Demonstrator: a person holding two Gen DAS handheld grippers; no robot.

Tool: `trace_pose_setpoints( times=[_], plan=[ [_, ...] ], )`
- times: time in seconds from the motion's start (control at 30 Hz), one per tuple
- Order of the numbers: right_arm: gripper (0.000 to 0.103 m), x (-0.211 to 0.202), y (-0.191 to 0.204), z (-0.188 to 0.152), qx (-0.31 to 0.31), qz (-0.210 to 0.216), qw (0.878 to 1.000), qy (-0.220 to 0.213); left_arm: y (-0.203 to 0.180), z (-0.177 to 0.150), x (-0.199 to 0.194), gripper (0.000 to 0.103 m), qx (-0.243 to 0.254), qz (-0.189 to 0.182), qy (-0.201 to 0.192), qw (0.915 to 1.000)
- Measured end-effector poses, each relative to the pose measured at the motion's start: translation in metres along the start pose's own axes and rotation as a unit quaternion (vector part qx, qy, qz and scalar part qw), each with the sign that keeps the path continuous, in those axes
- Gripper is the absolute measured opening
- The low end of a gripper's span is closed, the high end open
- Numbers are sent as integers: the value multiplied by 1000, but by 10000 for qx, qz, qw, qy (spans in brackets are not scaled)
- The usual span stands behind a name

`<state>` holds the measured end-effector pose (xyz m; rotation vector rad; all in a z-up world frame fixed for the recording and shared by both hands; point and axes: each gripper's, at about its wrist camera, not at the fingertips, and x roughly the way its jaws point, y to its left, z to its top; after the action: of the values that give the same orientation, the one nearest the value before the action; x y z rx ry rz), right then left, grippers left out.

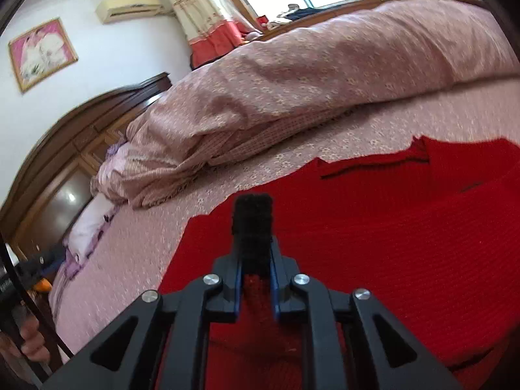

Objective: Fold small clothes
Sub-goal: 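Release the sleeve with the right gripper and withdraw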

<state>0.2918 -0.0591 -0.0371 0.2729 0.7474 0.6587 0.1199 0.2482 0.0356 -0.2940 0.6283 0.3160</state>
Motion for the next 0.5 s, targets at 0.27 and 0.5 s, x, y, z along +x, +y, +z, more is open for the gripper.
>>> trace_pose_setpoints(
  times=[0.27, 0.5],
  plan=[
    [50, -13, 19, -2, -210, 629, 9969, 423, -30, -2, 6, 53, 399, 34, 22, 9992],
    [59, -84, -3, 13, -203, 649, 9975, 171, -55, -5, 8, 53, 512, -164, 85, 9985]
  ],
)
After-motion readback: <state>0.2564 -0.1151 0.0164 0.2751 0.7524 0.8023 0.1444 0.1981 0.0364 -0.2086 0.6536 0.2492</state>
